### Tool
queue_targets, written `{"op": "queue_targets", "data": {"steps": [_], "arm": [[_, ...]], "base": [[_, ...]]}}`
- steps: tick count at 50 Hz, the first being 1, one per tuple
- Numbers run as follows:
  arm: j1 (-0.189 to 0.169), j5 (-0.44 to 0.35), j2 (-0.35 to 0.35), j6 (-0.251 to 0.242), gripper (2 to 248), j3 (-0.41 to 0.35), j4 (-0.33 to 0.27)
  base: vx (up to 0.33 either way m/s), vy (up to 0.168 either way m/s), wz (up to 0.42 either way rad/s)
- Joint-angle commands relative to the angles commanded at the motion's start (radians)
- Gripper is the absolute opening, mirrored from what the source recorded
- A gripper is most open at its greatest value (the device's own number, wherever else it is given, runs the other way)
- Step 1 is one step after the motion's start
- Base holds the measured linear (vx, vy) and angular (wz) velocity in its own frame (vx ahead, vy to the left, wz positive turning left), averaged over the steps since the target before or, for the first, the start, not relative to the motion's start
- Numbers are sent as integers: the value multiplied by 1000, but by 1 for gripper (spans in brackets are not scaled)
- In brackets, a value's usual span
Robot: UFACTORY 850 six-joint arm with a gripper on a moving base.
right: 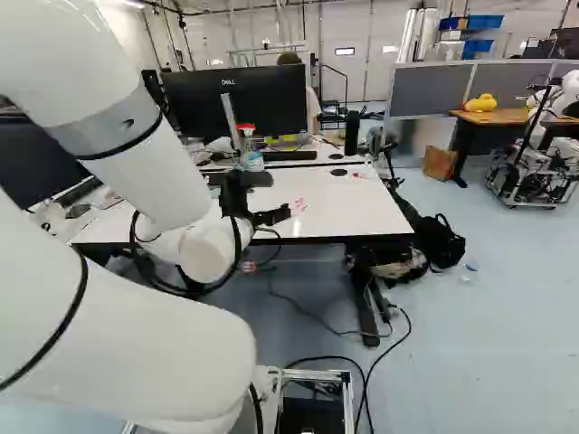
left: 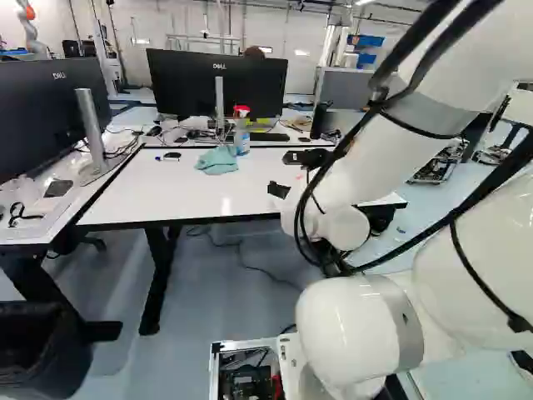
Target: Clean the table with the green towel
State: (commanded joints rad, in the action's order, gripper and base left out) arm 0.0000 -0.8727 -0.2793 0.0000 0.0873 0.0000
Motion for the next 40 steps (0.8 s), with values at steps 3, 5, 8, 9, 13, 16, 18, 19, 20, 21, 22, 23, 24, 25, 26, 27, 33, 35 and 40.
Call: {"op": "queue_targets", "data": {"steps": [3,5,8,9,13,16,18,19,20,21,22,23,24,25,26,27,33,35,40], "arm": [[0,0,-14,0,247,5,0],[1,0,-14,0,247,11,0],[4,0,-10,0,247,22,0],[5,0,-8,0,247,26,0],[10,0,2,0,247,45,0],[15,0,11,0,247,61,0],[18,0,18,0,247,71,0],[20,0,21,0,247,76,0],[22,0,24,0,247,82,0],[23,0,27,0,247,87,0],[25,0,31,0,247,92,0],[27,0,34,0,247,98,0],[29,0,37,0,247,103,0],[30,0,41,0,247,109,0],[32,0,44,0,247,114,0],[34,0,47,0,247,120,0],[44,0,68,0,247,153,0],[48,0,75,0,247,164,0],[57,0,92,0,247,192,0]], "base": [[0,0,0],[0,0,0],[0,0,0],[0,0,0],[0,0,0],[0,0,0],[0,0,0],[0,0,0],[0,0,0],[0,0,0],[0,0,0],[0,0,0],[0,0,0],[0,0,0],[0,0,0],[0,0,0],[0,0,0],[0,0,0],[0,0,0]]}}
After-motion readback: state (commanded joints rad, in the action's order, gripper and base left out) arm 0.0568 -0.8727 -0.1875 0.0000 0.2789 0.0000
